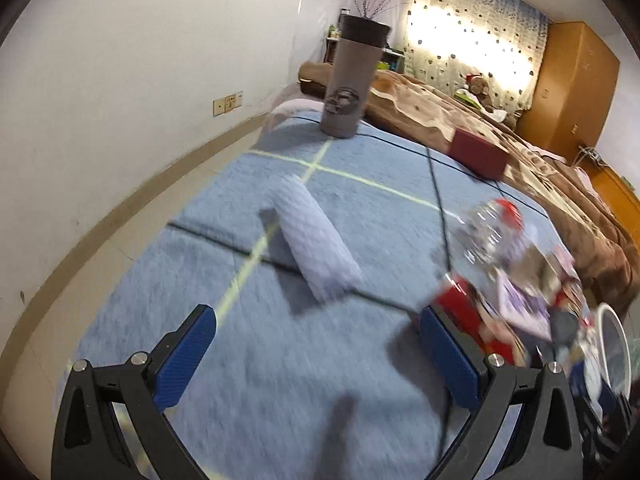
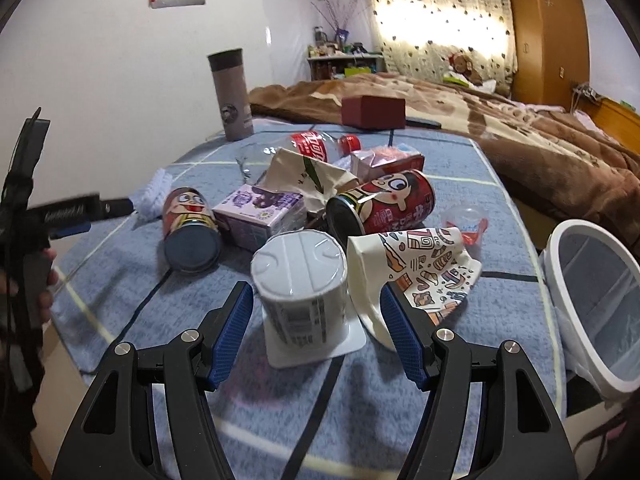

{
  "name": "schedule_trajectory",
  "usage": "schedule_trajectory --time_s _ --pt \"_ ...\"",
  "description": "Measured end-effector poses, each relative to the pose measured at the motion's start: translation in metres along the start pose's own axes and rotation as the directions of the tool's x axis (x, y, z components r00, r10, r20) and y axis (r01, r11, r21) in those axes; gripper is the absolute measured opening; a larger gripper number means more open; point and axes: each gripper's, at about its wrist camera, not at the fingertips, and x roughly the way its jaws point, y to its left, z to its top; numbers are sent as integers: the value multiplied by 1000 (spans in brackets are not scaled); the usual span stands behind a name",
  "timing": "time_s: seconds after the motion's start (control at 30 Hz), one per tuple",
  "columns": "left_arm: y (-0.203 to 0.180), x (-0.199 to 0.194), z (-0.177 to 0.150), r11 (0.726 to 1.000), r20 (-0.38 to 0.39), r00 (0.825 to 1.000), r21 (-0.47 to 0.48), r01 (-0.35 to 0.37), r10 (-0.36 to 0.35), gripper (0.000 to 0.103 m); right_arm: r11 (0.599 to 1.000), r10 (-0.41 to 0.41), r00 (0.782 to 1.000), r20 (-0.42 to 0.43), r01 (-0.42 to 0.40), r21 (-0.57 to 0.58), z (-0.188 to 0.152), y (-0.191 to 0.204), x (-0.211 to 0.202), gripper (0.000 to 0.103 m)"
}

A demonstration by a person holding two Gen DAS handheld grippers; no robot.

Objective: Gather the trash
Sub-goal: 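Grasp the white mesh fruit sleeve with the left tool while the right tool grasps the white milk cup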

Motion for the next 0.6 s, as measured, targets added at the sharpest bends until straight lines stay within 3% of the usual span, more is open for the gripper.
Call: schedule_trajectory --time_s 0.17,0.4,0.6 --pt "2 29 21 999 -41 998 3 -43 43 101 1000 -20 1000 -4 20 7 5 -1 8 67" --pt "8 58 37 998 -78 995 -10 -63 62 97 1000 -15 1000 -26 15 9 8 2 20 56" --pt "4 68 40 994 -109 988 23 -108 110 82 1000 -16 999 -29 16 -5 11 5 23 51"
